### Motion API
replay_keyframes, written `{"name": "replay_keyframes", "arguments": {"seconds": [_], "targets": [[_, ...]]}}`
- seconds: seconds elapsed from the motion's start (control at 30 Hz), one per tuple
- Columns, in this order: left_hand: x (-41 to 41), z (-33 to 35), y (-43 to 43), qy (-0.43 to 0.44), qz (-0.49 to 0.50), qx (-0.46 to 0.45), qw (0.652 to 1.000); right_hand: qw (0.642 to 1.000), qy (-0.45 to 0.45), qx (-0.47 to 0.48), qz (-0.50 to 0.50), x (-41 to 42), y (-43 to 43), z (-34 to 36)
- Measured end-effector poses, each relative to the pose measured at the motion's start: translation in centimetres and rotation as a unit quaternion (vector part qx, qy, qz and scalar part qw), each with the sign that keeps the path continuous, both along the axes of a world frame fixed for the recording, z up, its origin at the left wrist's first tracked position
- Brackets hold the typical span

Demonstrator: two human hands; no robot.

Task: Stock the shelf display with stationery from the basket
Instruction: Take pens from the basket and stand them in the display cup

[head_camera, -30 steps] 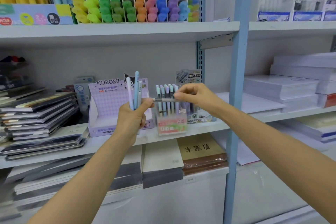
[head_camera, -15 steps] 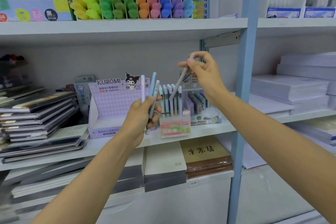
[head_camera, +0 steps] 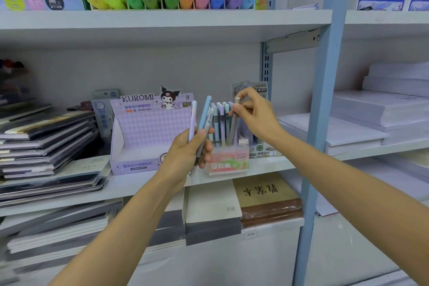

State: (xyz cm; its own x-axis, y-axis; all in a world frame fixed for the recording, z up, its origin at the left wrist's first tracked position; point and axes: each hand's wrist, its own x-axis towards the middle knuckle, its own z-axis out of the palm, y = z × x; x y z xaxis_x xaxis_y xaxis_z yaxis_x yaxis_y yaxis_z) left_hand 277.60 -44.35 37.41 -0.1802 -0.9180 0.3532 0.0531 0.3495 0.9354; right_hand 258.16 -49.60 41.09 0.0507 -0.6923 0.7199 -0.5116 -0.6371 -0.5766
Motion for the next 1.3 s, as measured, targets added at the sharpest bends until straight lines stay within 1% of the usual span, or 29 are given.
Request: {"name": "replay_keyframes", "arguments": {"seconds": [0.1, 0.2, 0.27, 0.37, 0.43, 0.53, 0.6, 0.67, 0.73, 0.8, 0.87, 0.97, 1.07, 1.13, 1.23, 1.3], "targets": [[0.0, -0.2, -0.3, 0.007, -0.008, 0.002, 1.0, 1.0, 0.022, 0.004, 0.006, -0.1, -0.4, 0.2], [-0.1, -0.3, -0.5, 0.012, -0.011, 0.004, 1.0, 1.0, 0.016, -0.019, -0.001, 0.3, -0.8, 0.0], [-0.1, -0.4, -0.5, 0.011, -0.014, 0.004, 1.0, 0.999, 0.026, -0.037, -0.022, 0.6, -1.1, -0.1], [-0.1, -0.4, -0.4, 0.01, -0.016, 0.004, 1.0, 0.993, 0.069, -0.059, -0.077, 0.8, -1.5, -0.5], [-0.1, -0.3, -0.3, 0.01, -0.011, 0.005, 1.0, 0.991, 0.078, -0.044, -0.099, 0.7, -1.7, -0.7], [-0.1, -0.2, 0.0, 0.008, -0.008, 0.003, 1.0, 0.992, 0.067, -0.019, -0.103, 0.4, -1.6, -0.6], [0.0, -0.2, 0.2, 0.004, -0.009, -0.002, 1.0, 0.996, 0.03, -0.022, -0.085, 0.3, -0.9, -0.1], [-0.1, -0.1, 0.4, 0.0, -0.008, -0.006, 1.0, 0.999, -0.035, -0.009, -0.015, 0.5, 0.2, 0.6], [-0.4, 0.0, 0.6, 0.001, -0.01, -0.009, 1.0, 0.99, -0.089, 0.068, 0.084, 0.8, 1.5, 1.2], [-0.7, 0.1, 0.8, 0.0, -0.015, -0.013, 1.0, 0.975, -0.091, 0.139, 0.146, 1.2, 2.5, 1.4], [-0.9, 0.3, 1.2, -0.014, -0.022, -0.02, 0.999, 0.966, -0.084, 0.165, 0.182, 1.5, 3.2, 1.4], [-0.7, 0.4, 1.6, -0.025, -0.02, -0.018, 0.999, 0.959, -0.133, 0.158, 0.193, 1.1, 3.6, 1.5], [0.1, 0.6, 1.6, -0.004, 0.02, 0.017, 1.0, 0.953, -0.206, 0.134, 0.177, -0.2, 3.9, 2.1], [0.6, 0.7, 1.5, 0.029, 0.024, 0.039, 0.999, 0.948, -0.236, 0.123, 0.173, -1.0, 4.0, 2.3], [1.1, 1.0, 1.6, 0.075, 0.032, 0.043, 0.996, 0.947, -0.226, 0.146, 0.174, -1.7, 4.3, 2.2], [1.2, 1.3, 1.8, 0.089, 0.06, 0.036, 0.994, 0.951, -0.182, 0.184, 0.17, -1.9, 4.5, 1.8]]}}
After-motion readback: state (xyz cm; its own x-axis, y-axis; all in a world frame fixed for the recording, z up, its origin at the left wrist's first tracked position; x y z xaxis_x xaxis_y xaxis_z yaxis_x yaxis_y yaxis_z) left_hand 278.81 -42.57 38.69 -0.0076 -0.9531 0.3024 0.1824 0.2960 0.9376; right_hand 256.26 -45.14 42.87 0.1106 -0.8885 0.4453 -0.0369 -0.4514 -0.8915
